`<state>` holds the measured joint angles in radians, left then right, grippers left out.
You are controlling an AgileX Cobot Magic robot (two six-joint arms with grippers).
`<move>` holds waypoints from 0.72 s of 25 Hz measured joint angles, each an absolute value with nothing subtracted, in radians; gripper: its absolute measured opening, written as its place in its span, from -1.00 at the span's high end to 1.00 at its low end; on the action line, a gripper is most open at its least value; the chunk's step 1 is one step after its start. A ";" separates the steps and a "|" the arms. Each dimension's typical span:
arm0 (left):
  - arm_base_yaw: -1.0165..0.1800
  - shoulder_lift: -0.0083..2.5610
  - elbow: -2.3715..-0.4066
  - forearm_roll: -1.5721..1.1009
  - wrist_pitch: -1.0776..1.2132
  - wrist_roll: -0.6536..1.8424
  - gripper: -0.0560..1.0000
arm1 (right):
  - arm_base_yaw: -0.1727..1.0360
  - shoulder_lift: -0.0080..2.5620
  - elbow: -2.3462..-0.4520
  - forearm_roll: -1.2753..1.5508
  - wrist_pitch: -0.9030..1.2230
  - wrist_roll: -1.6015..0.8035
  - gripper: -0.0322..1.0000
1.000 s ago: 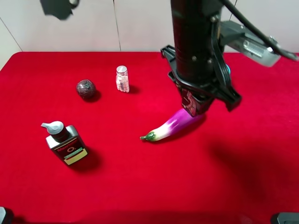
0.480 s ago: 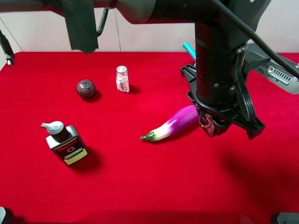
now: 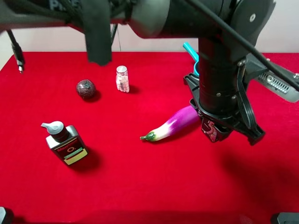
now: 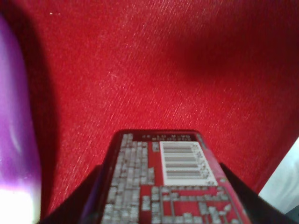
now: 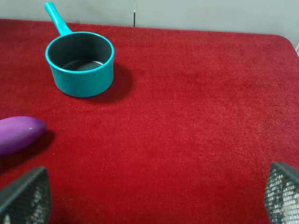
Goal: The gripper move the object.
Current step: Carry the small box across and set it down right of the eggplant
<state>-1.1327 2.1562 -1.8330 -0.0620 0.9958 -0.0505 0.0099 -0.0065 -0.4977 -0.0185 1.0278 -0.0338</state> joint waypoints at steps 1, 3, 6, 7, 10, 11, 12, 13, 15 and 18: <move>-1.135 2.163 -1.833 -0.062 0.992 -0.050 0.05 | 0.010 -0.007 -0.498 -0.019 1.028 -0.034 -0.41; -1.141 2.178 -1.833 -0.062 0.985 -0.050 0.05 | 0.010 -0.007 -0.498 -0.019 1.028 -0.034 -0.41; -1.153 2.196 -1.833 -0.054 0.983 -0.050 0.05 | 0.010 -0.007 -0.498 -0.019 1.028 -0.034 -0.41; -1.155 2.203 -1.833 -0.054 0.983 -0.050 0.05 | 0.010 -0.007 -0.498 -0.019 1.028 -0.034 -0.41; -1.155 2.220 -1.833 -0.050 0.975 -0.050 0.05 | 0.010 -0.007 -0.498 -0.019 1.028 -0.034 -0.41; -1.155 2.227 -1.833 -0.044 0.971 -0.050 0.05 | 0.010 -0.007 -0.498 -0.019 1.028 -0.034 -0.41; -1.155 2.231 -1.833 -0.033 0.967 -0.050 0.05 | 0.010 -0.007 -0.498 -0.019 1.028 -0.034 -0.41; -1.155 2.239 -1.833 -0.025 0.965 -0.050 0.05 | 0.010 -0.007 -0.498 -0.019 1.028 -0.034 -0.41; -1.155 2.253 -1.833 0.000 0.957 -0.051 0.05 | 0.010 -0.007 -0.498 -0.019 1.028 -0.034 -0.41; -1.155 2.274 -1.833 0.026 0.931 -0.070 0.05 | 0.010 -0.007 -0.498 -0.019 1.028 -0.034 -0.41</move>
<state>-1.1545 2.2743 -1.8330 0.0264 0.9314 -0.0703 0.0099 -0.0065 -0.4977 -0.0185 1.0278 -0.0338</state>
